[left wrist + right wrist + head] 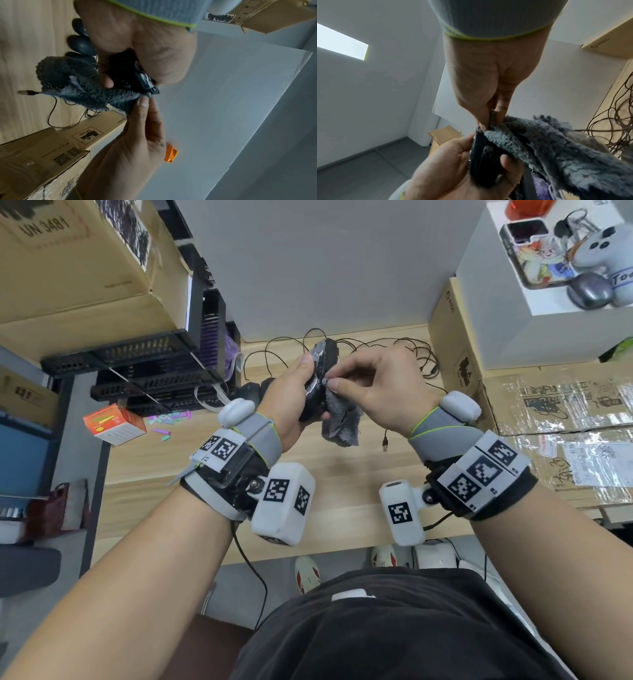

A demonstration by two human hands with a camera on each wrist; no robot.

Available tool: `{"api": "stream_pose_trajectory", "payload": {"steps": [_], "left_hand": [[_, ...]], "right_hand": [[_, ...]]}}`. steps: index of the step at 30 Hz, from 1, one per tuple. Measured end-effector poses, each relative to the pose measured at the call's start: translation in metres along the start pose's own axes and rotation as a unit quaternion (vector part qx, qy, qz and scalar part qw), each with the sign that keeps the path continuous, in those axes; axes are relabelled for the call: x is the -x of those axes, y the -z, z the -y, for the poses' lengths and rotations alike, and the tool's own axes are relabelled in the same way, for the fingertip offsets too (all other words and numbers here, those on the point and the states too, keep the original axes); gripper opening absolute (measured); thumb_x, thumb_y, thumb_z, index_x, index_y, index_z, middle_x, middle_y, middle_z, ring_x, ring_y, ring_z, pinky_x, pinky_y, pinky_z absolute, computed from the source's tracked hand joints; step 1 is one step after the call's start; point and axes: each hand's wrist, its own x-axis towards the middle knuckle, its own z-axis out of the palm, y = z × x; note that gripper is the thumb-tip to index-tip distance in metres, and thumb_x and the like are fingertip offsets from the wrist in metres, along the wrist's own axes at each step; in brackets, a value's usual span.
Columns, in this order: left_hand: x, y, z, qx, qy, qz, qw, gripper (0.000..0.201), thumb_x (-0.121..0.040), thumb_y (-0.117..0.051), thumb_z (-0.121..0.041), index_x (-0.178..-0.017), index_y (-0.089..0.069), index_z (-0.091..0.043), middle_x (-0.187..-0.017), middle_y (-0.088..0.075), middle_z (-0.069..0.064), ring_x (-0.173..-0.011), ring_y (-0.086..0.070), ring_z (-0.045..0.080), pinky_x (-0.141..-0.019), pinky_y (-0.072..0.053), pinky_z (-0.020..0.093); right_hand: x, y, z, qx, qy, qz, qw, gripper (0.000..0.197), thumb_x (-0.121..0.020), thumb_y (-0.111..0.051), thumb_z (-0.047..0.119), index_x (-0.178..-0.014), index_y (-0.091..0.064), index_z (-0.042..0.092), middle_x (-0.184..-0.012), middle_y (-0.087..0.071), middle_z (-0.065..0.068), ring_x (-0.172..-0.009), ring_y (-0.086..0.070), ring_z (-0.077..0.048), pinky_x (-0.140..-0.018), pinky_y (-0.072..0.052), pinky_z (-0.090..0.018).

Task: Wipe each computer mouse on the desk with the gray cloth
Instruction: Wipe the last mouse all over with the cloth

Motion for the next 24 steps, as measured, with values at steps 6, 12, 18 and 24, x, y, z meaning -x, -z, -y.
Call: {"api": "stream_pose_trajectory", "payload": {"steps": [6,12,18,24], "left_hand": [[-0.002,0.001,0.000,-0.010,0.001,-0.003,1.000,0.040,-0.110,-0.034,-0.035,-0.136,-0.058,-0.016,-0.105,-0.065,0.006,-0.071,-0.064,0.016,-0.051,-0.049,0.026],[-0.001,-0.002,-0.003,-0.041,-0.022,0.013,0.999,0.034,-0.111,-0.029,-0.033,-0.123,-0.058,-0.021,-0.102,-0.065,0.002,-0.074,-0.062,0.014,-0.052,-0.048,0.025],[-0.005,0.003,-0.005,-0.058,-0.031,0.015,0.998,0.031,-0.111,-0.029,-0.032,-0.107,-0.059,-0.024,-0.092,-0.067,-0.005,-0.076,-0.061,0.013,-0.056,-0.043,0.026],[-0.011,0.004,0.000,-0.172,-0.114,0.020,0.978,0.044,-0.090,-0.035,-0.046,-0.122,-0.058,-0.026,-0.098,-0.067,-0.002,-0.075,-0.058,0.018,-0.056,-0.045,0.027]], "right_hand": [[-0.001,0.000,0.003,0.093,0.042,0.002,0.995,0.004,-0.077,-0.075,0.022,-0.081,-0.076,0.023,-0.074,-0.068,0.010,-0.071,-0.063,-0.009,-0.076,-0.051,-0.028],[-0.006,-0.004,0.000,0.006,-0.028,-0.041,0.999,0.013,-0.073,-0.081,0.022,-0.080,-0.071,0.016,-0.069,-0.069,0.008,-0.062,-0.065,-0.010,-0.071,-0.056,-0.032],[-0.008,-0.003,0.000,0.049,-0.115,0.030,0.992,0.032,-0.078,-0.077,0.042,-0.067,-0.069,0.013,-0.060,-0.069,-0.003,-0.058,-0.067,-0.021,-0.064,-0.056,-0.032],[-0.011,-0.005,0.002,-0.115,-0.226,0.038,0.967,0.019,-0.080,-0.079,0.016,-0.071,-0.069,0.003,-0.066,-0.068,-0.013,-0.048,-0.060,-0.018,-0.061,-0.053,-0.034]]}}
